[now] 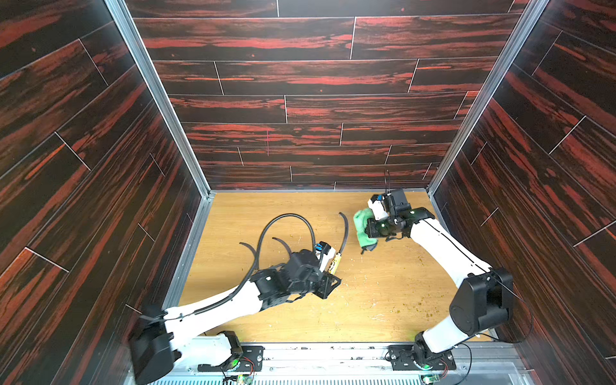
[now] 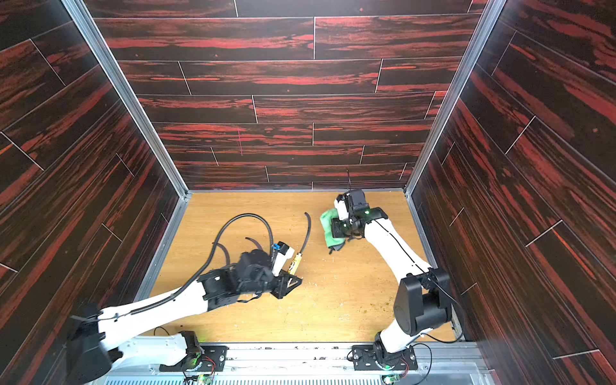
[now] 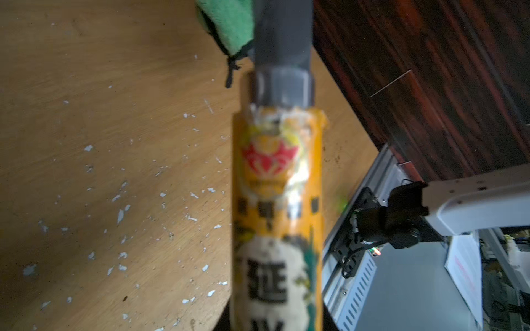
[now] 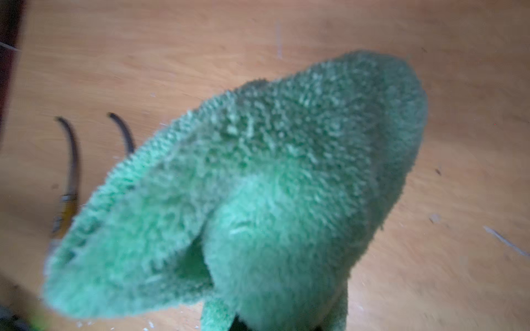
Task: Wipe small sickles with rags
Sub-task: Place the small sickle at the center of the board.
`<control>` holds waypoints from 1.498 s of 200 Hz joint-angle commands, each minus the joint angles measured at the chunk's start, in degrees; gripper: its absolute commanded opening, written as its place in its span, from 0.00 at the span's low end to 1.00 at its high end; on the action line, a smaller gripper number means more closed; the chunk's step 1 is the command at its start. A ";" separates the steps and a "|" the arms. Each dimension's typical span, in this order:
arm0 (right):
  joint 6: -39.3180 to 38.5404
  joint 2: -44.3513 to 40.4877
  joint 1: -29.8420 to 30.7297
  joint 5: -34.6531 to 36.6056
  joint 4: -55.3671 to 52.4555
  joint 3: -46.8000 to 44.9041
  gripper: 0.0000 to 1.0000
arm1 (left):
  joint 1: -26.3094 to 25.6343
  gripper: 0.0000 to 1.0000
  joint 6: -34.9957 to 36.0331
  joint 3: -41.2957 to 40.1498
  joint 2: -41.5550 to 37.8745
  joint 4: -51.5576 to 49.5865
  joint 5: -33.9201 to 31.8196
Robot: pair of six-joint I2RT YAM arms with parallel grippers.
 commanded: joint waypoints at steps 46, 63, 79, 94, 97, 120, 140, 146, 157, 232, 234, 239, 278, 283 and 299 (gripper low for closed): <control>4.79 -5.58 -8.17 5.74 -4.20 -9.99 0.00 | -0.06 0.00 1.13 18.55 18.49 -11.09 -9.24; 4.94 -5.27 -9.02 6.91 -4.18 -11.24 0.01 | -0.06 0.00 0.45 22.63 22.40 -13.85 -11.50; 4.99 -5.10 -9.84 6.21 -3.33 -12.45 0.02 | -0.07 0.00 -0.30 25.43 25.35 -15.86 -12.68; 5.02 -4.92 -11.10 4.46 -2.10 -13.62 0.03 | -0.05 0.00 -0.98 27.77 28.04 -17.52 -13.38; 5.13 -4.91 -11.37 3.98 -1.92 -13.83 0.03 | -0.06 0.00 -1.06 28.33 28.82 -17.91 -13.66; 5.34 -4.58 -12.28 3.02 -0.83 -14.68 0.04 | -0.06 0.00 -2.33 32.87 33.25 -23.61 -16.41; 5.23 -3.97 -12.41 2.63 -0.19 -15.05 0.04 | -0.05 0.00 -2.71 37.24 37.68 -28.29 -17.93; 5.19 -3.72 -12.39 2.62 -0.19 -15.17 0.04 | -0.07 0.00 -2.86 38.39 38.90 -29.16 -17.97; 4.98 -3.34 -12.42 2.62 0.12 -15.48 0.04 | -0.06 0.00 -3.09 39.76 40.73 -30.04 -18.00; 4.91 -1.41 -12.48 2.62 -0.01 -16.00 0.07 | -0.05 0.00 -5.06 42.56 47.12 -31.43 -17.74; 4.95 -1.33 -12.53 2.58 -0.01 -16.08 0.07 | -0.06 0.00 -5.15 42.53 47.13 -31.47 -17.77; 4.93 -1.16 -12.54 2.53 -0.01 -16.16 0.07 | -0.03 0.00 -5.31 42.50 47.29 -31.43 -17.63; 4.97 -0.36 -12.46 2.16 -0.03 -16.29 0.08 | -0.04 0.00 -6.29 41.78 48.58 -31.29 -17.46; 4.91 -0.34 -12.46 2.05 -0.03 -16.33 0.08 | -0.02 0.00 -6.43 41.65 48.77 -31.27 -17.51; 4.89 -0.43 -12.47 1.76 0.08 -16.41 0.08 | -0.02 0.03 -6.86 41.18 49.15 -30.78 -17.47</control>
